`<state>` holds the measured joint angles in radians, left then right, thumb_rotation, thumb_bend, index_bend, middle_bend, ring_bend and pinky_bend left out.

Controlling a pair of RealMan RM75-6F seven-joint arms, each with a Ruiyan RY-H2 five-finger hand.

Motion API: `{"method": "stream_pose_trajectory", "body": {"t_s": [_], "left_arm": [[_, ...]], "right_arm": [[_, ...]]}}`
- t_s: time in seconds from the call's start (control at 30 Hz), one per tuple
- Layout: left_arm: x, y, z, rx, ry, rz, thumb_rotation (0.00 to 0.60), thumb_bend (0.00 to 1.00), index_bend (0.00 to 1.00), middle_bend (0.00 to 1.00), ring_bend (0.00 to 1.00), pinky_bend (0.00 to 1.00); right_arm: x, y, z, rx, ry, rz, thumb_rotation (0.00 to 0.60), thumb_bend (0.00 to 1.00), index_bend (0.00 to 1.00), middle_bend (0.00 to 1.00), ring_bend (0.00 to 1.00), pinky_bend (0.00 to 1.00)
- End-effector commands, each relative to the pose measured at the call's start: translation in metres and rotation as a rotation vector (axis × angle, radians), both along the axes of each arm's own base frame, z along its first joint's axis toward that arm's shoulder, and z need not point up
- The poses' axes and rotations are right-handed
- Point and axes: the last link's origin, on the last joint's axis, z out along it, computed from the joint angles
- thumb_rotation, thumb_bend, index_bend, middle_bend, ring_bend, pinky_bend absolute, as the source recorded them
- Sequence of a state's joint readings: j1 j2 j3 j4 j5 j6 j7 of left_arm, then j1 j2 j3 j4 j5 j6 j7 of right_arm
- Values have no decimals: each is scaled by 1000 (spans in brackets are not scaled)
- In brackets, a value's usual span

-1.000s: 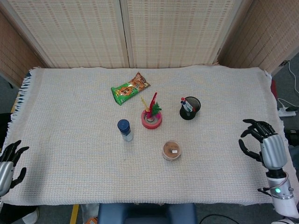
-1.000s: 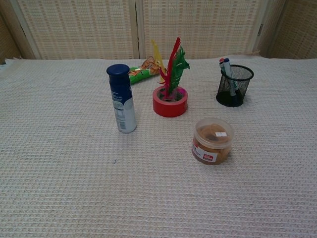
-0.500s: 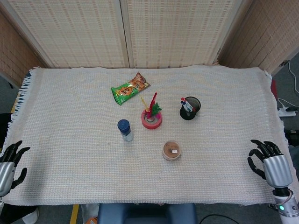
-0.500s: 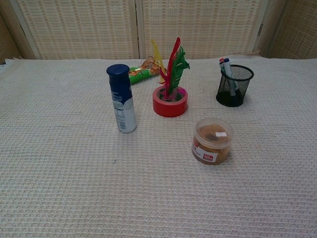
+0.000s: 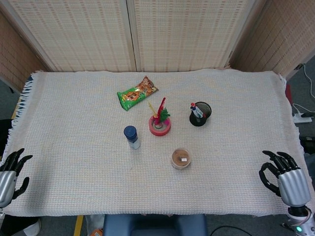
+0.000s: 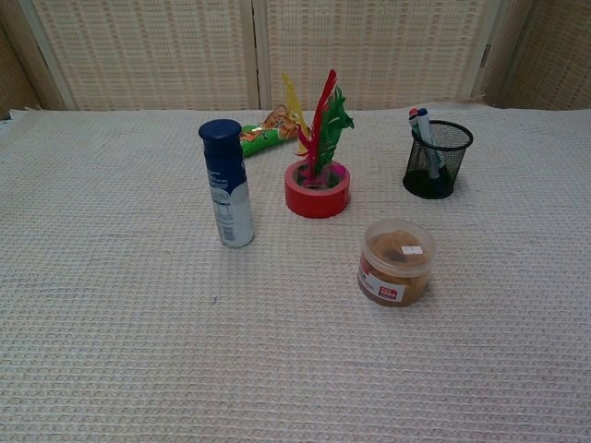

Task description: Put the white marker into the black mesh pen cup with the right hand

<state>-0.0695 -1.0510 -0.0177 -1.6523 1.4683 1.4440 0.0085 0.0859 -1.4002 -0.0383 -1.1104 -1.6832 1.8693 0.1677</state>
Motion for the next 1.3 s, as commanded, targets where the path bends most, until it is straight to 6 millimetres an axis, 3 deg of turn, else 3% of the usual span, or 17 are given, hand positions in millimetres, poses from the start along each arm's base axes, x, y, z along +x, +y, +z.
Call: {"method": "stream_pose_trajectory", "body": {"t_s": [0.03,0.2,0.57,0.67,0.8,0.87,1.3], "left_arm": [[0,0,-1,-3,2,2,600,415,194,11,0,277],[-2,1,-3,-20,5,13,600,415,195,12,0,276],[-2,3,-8,-49,14,23,600,417,195,11,0,277],[-2,3,-8,-45,14,24,600,416,194,11,0,276],[-2,2,-7,-41,13,24,600,416,195,12,0,277],[-3,3,-7,-43,13,24,600,416,195,12,0,277],[-2,2,-7,-38,11,22,600,417,194,12,0,277]], "right_arm": [[0,2,1,4,0,-16,600,327,601,272,395,288],[-2,6,5,21,7,-49,600,327,601,272,393,288],[-6,22,27,174,119,-385,600,342,575,273,314,259],[-5,22,28,181,119,-425,600,329,444,273,286,227],[-5,21,27,180,126,-450,600,201,265,253,235,171],[-4,21,26,186,127,-456,600,177,224,242,229,164],[-4,18,24,193,128,-440,600,176,308,242,247,163]]}}
